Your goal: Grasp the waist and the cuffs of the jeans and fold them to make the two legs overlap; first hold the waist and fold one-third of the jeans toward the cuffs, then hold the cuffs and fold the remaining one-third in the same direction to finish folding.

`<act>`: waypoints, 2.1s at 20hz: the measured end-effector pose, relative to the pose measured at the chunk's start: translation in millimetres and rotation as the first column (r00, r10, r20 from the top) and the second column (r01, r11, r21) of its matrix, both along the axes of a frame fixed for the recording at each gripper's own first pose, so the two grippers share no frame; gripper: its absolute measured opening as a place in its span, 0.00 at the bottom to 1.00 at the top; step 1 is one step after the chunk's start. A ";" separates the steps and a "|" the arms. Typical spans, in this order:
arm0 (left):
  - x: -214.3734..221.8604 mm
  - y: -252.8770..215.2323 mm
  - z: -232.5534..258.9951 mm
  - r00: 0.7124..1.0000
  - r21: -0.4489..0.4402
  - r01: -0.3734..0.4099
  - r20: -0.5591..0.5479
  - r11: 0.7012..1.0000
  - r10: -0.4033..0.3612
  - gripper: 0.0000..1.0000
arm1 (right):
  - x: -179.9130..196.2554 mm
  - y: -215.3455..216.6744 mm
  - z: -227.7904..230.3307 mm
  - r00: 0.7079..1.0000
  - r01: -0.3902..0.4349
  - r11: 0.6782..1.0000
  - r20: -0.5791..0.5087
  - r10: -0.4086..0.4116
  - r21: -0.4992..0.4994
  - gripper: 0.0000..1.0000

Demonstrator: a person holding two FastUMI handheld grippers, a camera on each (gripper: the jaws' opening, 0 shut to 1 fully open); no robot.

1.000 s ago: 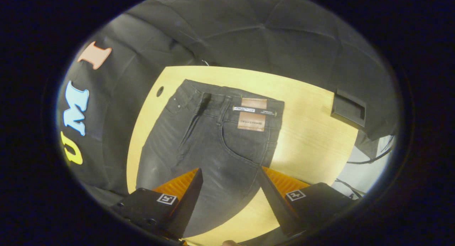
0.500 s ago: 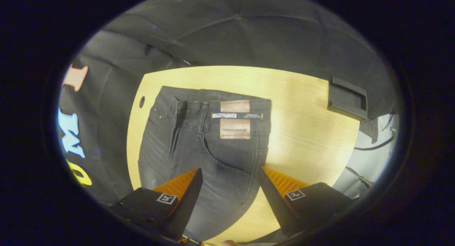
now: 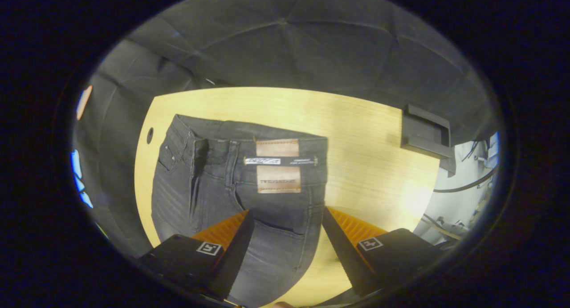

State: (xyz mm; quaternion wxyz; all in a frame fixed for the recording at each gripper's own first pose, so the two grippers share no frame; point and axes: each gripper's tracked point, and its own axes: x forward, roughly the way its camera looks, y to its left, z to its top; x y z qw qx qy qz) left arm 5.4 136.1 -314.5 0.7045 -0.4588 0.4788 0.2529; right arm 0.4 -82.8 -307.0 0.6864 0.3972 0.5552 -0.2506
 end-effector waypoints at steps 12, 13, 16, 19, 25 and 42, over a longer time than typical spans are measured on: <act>8.3 -7.5 5.2 0.988 -0.145 -0.072 0.125 0.987 0.090 0.17 | 0.9 1.1 -8.0 1.000 -0.007 0.995 0.030 0.004 0.103 0.17; 11.7 -7.6 2.3 0.987 -0.152 -0.066 0.139 0.986 0.087 0.12 | 0.4 1.5 -7.2 0.997 0.017 0.991 0.067 -0.026 0.132 0.07; 10.8 -9.2 4.1 0.980 -0.190 -0.057 0.177 0.980 0.091 0.12 | 2.5 0.6 -6.8 0.984 0.036 0.970 0.160 -0.076 0.240 0.01; 13.0 -10.1 10.7 0.974 -0.219 -0.047 0.205 0.975 0.093 0.08 | 1.1 0.0 -0.7 0.971 0.039 0.943 0.209 -0.114 0.331 0.00; 22.6 -17.8 53.0 0.954 -0.231 -0.013 0.289 0.973 0.082 0.08 | 7.3 -0.1 35.1 0.948 -0.088 0.936 0.316 -0.026 0.340 0.00; 134.1 -52.4 186.2 0.891 -0.223 0.187 0.448 0.957 -0.070 0.08 | 118.2 32.8 169.6 0.887 -0.211 0.865 0.462 -0.028 0.456 0.00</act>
